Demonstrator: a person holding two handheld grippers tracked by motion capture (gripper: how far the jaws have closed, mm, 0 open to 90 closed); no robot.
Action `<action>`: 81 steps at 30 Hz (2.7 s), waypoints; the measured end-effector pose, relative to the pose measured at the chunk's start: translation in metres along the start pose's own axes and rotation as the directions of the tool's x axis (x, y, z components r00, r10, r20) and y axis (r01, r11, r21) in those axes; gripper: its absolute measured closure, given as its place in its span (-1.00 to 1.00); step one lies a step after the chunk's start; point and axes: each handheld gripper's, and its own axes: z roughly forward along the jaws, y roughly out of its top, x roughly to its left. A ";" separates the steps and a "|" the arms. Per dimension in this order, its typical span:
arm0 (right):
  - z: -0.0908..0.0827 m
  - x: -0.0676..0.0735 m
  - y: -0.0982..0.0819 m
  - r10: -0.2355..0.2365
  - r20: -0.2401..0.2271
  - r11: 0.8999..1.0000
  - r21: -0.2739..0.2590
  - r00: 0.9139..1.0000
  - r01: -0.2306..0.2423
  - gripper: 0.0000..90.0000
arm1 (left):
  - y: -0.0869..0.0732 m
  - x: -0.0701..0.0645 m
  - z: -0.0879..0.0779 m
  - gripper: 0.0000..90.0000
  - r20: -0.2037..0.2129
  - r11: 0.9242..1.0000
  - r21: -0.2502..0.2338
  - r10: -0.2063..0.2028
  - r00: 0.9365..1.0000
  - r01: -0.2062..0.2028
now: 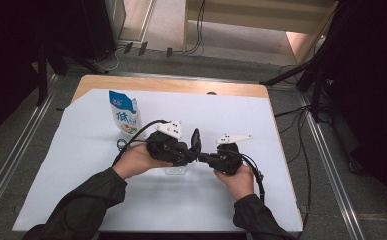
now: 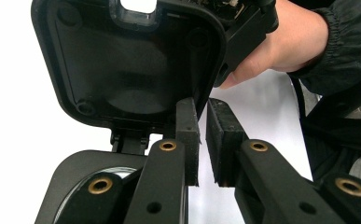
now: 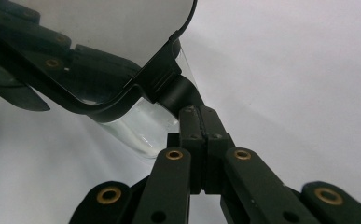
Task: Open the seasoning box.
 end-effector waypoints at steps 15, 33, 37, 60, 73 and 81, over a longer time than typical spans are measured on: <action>0.001 0.001 0.000 0.001 0.001 1.000 0.003 1.000 -0.001 1.00 | -0.001 0.002 0.001 0.96 0.017 1.000 -0.005 -0.009 1.000 0.009; 0.000 0.003 0.002 -0.017 0.011 1.000 -0.014 1.000 0.018 1.00 | -0.002 0.012 -0.009 0.98 -0.061 0.997 -0.043 -0.071 0.996 0.068; 0.000 0.002 0.002 -0.009 0.008 1.000 -0.014 1.000 0.009 1.00 | -0.001 0.014 -0.003 0.98 -0.062 0.997 -0.036 -0.077 0.995 0.075; -0.023 -0.005 0.011 -0.023 0.056 0.996 -0.084 0.998 0.028 0.62 | -0.020 0.018 -0.045 0.64 -0.147 0.988 -0.086 -0.144 0.979 0.132; -0.021 -0.012 0.011 -0.031 0.033 0.997 -0.072 0.999 0.034 0.31 | -0.043 0.023 -0.080 0.17 -0.180 0.976 -0.142 -0.187 0.966 0.163; -0.021 -0.018 0.009 -0.044 0.033 0.998 -0.049 0.999 0.045 0.12 | -0.059 0.026 -0.100 -0.09 -0.223 0.967 -0.138 -0.240 0.945 0.213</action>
